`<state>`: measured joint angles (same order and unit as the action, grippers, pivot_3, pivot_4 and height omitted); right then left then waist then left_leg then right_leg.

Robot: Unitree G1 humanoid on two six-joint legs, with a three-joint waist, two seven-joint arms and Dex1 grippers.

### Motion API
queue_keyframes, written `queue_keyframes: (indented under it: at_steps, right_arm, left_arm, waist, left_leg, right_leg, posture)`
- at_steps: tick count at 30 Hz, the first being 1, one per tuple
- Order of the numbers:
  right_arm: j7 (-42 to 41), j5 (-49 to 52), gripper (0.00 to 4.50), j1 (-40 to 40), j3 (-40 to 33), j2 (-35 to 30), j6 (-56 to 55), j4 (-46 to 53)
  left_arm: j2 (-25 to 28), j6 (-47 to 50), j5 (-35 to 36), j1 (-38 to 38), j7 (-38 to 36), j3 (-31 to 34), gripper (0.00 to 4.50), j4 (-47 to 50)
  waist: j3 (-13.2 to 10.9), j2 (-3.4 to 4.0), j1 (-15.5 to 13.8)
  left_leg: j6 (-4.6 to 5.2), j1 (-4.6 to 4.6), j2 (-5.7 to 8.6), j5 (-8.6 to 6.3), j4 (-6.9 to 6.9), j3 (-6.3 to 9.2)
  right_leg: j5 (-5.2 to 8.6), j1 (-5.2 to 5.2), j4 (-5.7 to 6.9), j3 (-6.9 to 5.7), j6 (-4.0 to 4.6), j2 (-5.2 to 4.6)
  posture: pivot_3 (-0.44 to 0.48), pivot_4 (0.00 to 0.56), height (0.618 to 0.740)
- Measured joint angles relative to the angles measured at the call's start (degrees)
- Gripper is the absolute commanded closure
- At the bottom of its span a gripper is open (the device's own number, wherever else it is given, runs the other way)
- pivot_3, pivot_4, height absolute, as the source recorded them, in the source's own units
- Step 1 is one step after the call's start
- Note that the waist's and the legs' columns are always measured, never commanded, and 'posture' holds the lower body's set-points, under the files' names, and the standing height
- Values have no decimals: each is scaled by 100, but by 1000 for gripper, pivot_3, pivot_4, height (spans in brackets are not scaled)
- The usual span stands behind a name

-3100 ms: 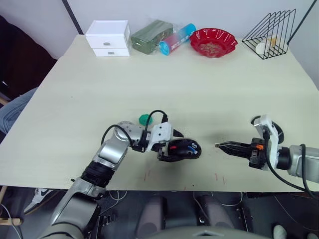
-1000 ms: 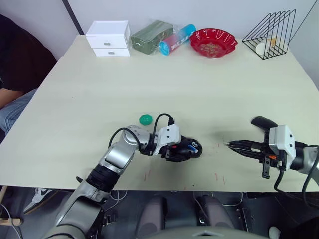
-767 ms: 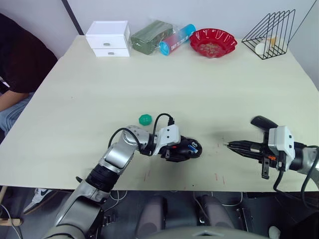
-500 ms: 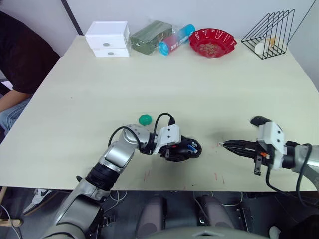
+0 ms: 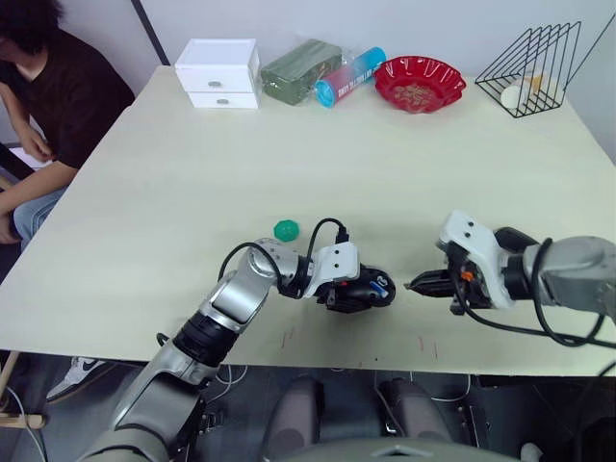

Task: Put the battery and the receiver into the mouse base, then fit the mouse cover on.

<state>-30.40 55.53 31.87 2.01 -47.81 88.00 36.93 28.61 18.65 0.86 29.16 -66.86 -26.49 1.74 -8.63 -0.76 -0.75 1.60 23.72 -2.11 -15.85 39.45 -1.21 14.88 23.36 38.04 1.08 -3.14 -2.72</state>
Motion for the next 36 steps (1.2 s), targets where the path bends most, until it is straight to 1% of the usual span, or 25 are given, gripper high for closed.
queue_keyframes:
  at_steps: [1,2,3,5,6,8,9,10,15,20,26,29,36]
  right_arm:
    - [126,122,4500,312,164,77,216,-195]
    - [195,185,4500,438,241,81,280,-272]
    - [490,481,4500,879,579,13,404,-637]
    - [637,632,4500,1049,727,-48,414,-826]
    - [981,905,4500,1393,1038,-84,415,-1191]
    - [1366,1267,4500,1755,1326,-90,416,-1525]
    - [1699,1611,4500,2032,1551,-91,417,-1788]
    - [1868,1784,4500,2149,1656,-92,417,-1910]
    - [2944,3040,4500,3147,2655,-164,419,-2709]
    - [3753,4052,4500,3508,3164,-167,421,-3131]
    - [4807,5323,4500,3931,4067,-288,165,-3495]
    - [5163,5599,4500,3990,4496,-179,-59,-3601]
    - [5489,5644,4500,4126,4675,192,-276,-3925]
  left_arm:
    - [-6,8,-16,7,-1,-7,1541,6]
    - [-16,14,-20,6,-1,-18,1541,9]
    - [-57,35,-25,-8,17,-37,1541,25]
    - [-84,46,-26,-8,31,-56,1541,27]
    - [-102,42,-29,-8,42,-61,1541,27]
    - [-161,17,-62,5,61,-75,1541,-7]
    - [-180,-33,-71,2,73,-89,1541,-22]
    - [-190,-51,-72,3,75,-93,1541,-34]
    - [-223,-168,-78,26,75,-103,1541,-116]
    - [-248,-200,-83,28,82,-100,1541,-153]
    - [-258,-203,-78,35,78,-97,1541,-182]
    - [-280,-275,-78,65,57,-101,1541,-261]
    - [-315,-463,-89,130,23,-129,1541,-422]
  waist:
    - [0,2,7]
    - [1,3,7]
    - [2,5,-1]
    - [3,4,-15]
    - [2,4,-13]
    - [3,4,-8]
    - [3,4,-9]
    - [3,4,-10]
    - [3,5,-7]
    - [3,5,-11]
    - [3,5,-8]
    - [3,5,-10]
    - [4,6,-13]
  left_leg:
    - [0,0,0,0,-1,-3]
    - [0,0,0,0,-1,-3]
    - [0,1,-1,0,-1,-2]
    - [0,4,0,0,-1,-1]
    - [0,6,1,0,-1,-6]
    - [0,6,2,0,-1,-6]
    - [0,5,2,0,-1,-5]
    - [0,5,1,0,-1,-4]
    - [1,8,0,0,-3,-4]
    - [1,11,-2,0,-3,-4]
    - [2,11,-4,-1,-3,-5]
    - [2,12,-3,0,-3,-3]
    - [2,13,-4,0,-3,-1]
  right_leg:
    - [0,3,2,3,0,0]
    - [0,3,2,3,0,0]
    - [0,4,2,1,0,-1]
    - [0,3,-1,-4,0,-4]
    - [0,4,-4,0,-1,-7]
    - [-1,4,-3,0,-1,-9]
    - [-1,4,-1,-2,-1,-10]
    - [-1,5,-1,-2,-1,-10]
    - [0,7,-2,-3,-1,-11]
    - [-1,7,-3,-5,-1,-16]
    - [-1,7,-3,-5,-1,-18]
    - [-1,7,-3,-7,-1,-19]
    - [-1,7,-3,-10,-1,-20]
  posture:
    - [0,150,740]
    - [0,150,740]
    - [0,150,740]
    - [0,150,740]
    - [0,150,740]
    - [0,150,740]
    - [0,150,740]
    - [0,150,740]
    - [0,150,740]
    - [0,150,740]
    - [0,150,740]
    - [0,150,740]
    - [0,150,740]
